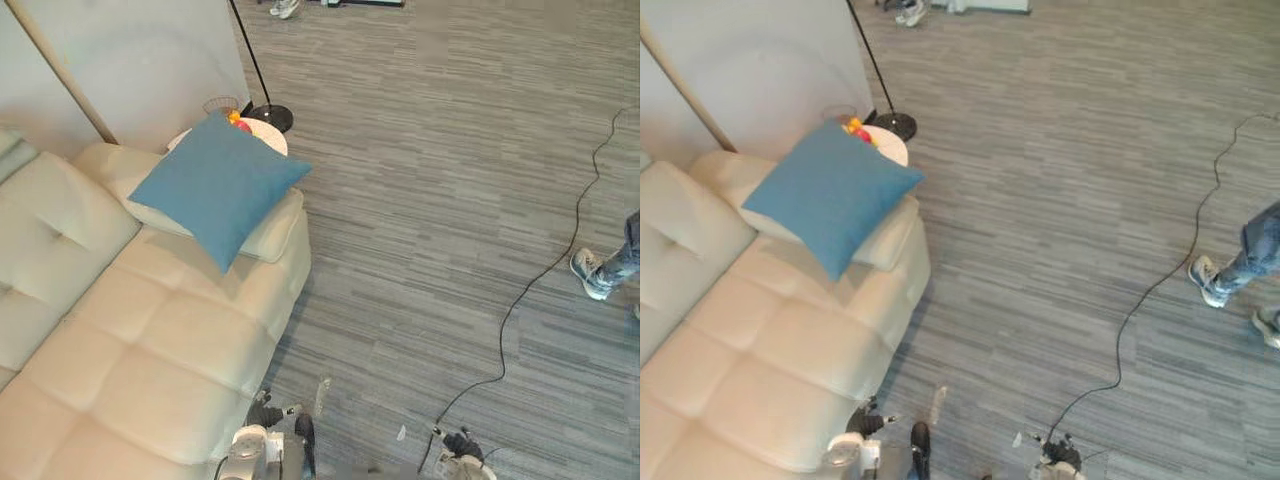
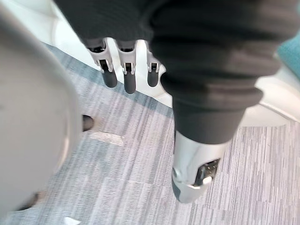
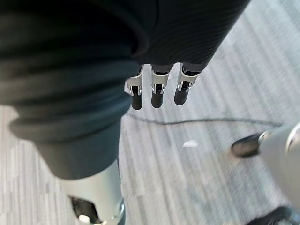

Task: Pick up cushions and gather them together orderly.

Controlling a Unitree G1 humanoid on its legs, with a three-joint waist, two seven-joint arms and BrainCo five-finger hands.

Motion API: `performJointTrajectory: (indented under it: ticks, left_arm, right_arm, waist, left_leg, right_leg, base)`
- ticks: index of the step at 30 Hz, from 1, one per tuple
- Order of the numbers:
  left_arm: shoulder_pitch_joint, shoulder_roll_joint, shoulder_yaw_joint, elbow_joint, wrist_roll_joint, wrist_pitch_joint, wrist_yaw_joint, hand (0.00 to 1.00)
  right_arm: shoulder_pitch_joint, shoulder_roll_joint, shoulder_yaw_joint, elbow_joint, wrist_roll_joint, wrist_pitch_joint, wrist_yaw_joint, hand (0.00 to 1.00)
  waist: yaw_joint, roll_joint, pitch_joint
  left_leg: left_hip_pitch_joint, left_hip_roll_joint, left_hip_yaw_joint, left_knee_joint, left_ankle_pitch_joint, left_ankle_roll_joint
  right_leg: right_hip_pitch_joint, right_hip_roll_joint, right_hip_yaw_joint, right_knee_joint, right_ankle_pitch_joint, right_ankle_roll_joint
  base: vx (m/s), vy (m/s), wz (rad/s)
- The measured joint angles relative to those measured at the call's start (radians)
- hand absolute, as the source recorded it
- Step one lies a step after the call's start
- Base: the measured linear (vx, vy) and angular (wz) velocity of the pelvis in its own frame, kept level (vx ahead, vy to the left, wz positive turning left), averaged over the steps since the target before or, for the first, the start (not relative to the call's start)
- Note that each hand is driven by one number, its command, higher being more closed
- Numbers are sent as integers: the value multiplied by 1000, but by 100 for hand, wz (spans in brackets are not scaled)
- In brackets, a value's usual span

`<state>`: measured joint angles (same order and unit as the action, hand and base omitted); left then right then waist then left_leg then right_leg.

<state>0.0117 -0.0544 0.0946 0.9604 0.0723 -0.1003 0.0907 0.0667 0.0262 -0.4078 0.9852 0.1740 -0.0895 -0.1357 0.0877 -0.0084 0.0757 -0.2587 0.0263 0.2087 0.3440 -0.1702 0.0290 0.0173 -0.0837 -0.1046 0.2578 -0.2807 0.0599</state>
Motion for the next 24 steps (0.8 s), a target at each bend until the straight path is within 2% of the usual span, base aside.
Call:
performJointTrajectory:
  ticks: [1, 2, 3, 4, 6, 7, 9, 11, 13, 14, 15, 16, 17, 19, 21, 22, 23, 24]
  left_arm:
    - [1, 1, -8, 2, -6, 1, -1, 0]
    - [-1, 2, -31, 4, -15, 3, -4, 0]
    - [1, 7, -44, 4, -16, 5, -5, 0]
    - [6, 12, -56, 4, -17, 11, -5, 0]
    - [7, 17, -61, 4, -17, 20, -4, 0]
    - [0, 22, -63, 4, -18, 20, -3, 0]
    - [-12, 20, -67, 4, -23, 20, -1, 0]
    - [-23, 19, -77, 5, -28, 20, -2, 0]
    - [-33, 25, -85, 16, -29, 19, -1, 0]
    - [-33, 25, -85, 23, -27, 19, -1, 0]
    - [-37, 19, -83, 48, -26, 19, 1, 0]
    - [-35, 18, -84, 58, -25, 18, -3, 0]
    - [-38, 17, -84, 63, -24, 18, -3, 0]
    - [-36, 17, -79, 73, -19, 17, 2, 0]
    - [-35, 16, -43, 70, -16, 10, 3, 0]
    - [-39, 17, -36, 66, -17, 7, 3, 0]
    - [-24, 24, -38, 63, -17, 6, 4, 0]
    - [-16, 28, -43, 64, -17, 6, 4, 0]
  right_arm:
    - [14, 11, -3, -14, -1, 0, 1, 0]
    - [35, 21, -10, -38, -5, 2, 4, 0]
    - [43, 19, -12, -48, -10, 1, 5, 0]
    - [59, 16, -13, -57, -14, 1, 7, 0]
    - [78, 13, -15, -60, -15, 2, 8, 0]
    - [80, 17, -18, -60, -14, 2, 9, 0]
    - [79, 16, -22, -59, -6, 2, 9, 0]
    - [65, 10, -27, -59, -2, 0, 9, 0]
    - [52, 10, -44, -51, 2, 1, 9, 0]
    - [52, 10, -50, -48, 3, 0, 9, 0]
    - [40, -1, -61, -26, 3, 0, 9, 0]
    - [17, -13, -68, -15, 3, 0, 8, 0]
    - [5, -21, -87, -4, 3, 0, 9, 0]
    - [-3, -30, -99, 18, 3, 0, 9, 0]
    - [-3, -30, -88, 14, 5, 0, 10, 0]
    - [-3, -32, -60, 14, 15, 0, 14, 0]
    - [-7, -28, -50, 15, 26, -1, 16, 0]
    - [-10, -26, -52, 19, 29, 0, 16, 0]
  waist:
    - [2, -3, 0]
    - [-2, -9, 0]
    - [-9, -14, -1]
    - [-18, -16, -3]
    - [-27, -9, -7]
    - [-32, -12, -10]
    - [-40, -9, -10]
    - [-48, 8, -10]
    - [-55, 14, -7]
    - [-59, 15, -5]
    - [-66, 39, -4]
    - [-63, 45, 3]
    - [-63, 45, 8]
    - [-65, 53, 7]
    - [-65, 50, 9]
    - [-70, 48, 19]
    - [-58, 46, 29]
    - [-51, 53, 31]
  left_leg:
    - [33, -12, 6, 7, -33, 3]
    - [83, -33, 9, 5, -66, 8]
    - [113, -46, 4, 4, -84, 10]
    - [158, -57, -7, 4, -108, 14]
    - [236, -57, -32, -29, -128, 10]
    - [279, -52, -48, -62, -128, 9]
    - [334, -30, -67, -108, -127, 8]
    - [360, 9, -88, -136, -127, 4]
    - [389, 46, -120, -156, -132, -26]
    - [405, 57, -138, -156, -140, -40]
    - [419, 88, -167, -155, -141, -72]
    - [408, 97, -184, -153, -107, -99]
    - [420, 89, -202, -157, -76, -106]
    - [433, 111, -238, -122, -41, -133]
    - [329, 121, -254, 113, -22, -151]
    - [227, 135, -247, 316, 38, -143]
    - [156, 170, -218, 463, 57, -126]
    - [126, 192, -162, 503, 11, -100]
  right_leg:
    - [-30, -18, 18, 131, -26, 42]
    - [-124, -49, 40, 399, -18, 88]
    - [-180, -69, 43, 536, 6, 114]
    - [-228, -86, 43, 679, 15, 111]
    - [-286, -91, 7, 754, 6, 85]
    - [-315, -89, -17, 720, -12, 53]
    - [-353, -82, -72, 582, -31, 18]
    - [-377, -58, -96, 380, -5, -2]
    - [-391, -36, -73, 132, 127, -11]
    - [-383, -34, -66, 66, 234, -14]
    - [-347, -7, -90, 51, 279, -34]
    - [-340, -6, -88, 78, 250, -56]
    - [-342, -11, -86, 115, 218, -60]
    - [-308, -16, -123, 155, 156, -74]
    - [-254, -14, -164, 154, 104, -74]
    - [-218, -11, -182, 138, 84, -79]
    - [-175, -8, -200, 107, 81, -88]
    - [-143, -7, -210, 93, 78, -92]
  base:
    - [473, 202, -17]
    - [392, 150, -3]
    - [486, 144, 20]
    - [344, 67, 30]
    - [426, 36, 36]
    - [432, -15, 38]
    - [421, -88, 38]
    - [444, -172, 41]
    - [477, -261, 48]
    - [483, -293, 36]
    - [461, -276, 36]
    - [413, -278, 30]
    - [366, -274, 43]
    - [364, -271, 51]
    - [313, -254, 68]
    - [227, -200, 50]
    - [196, -109, 28]
    - [185, -54, 25]
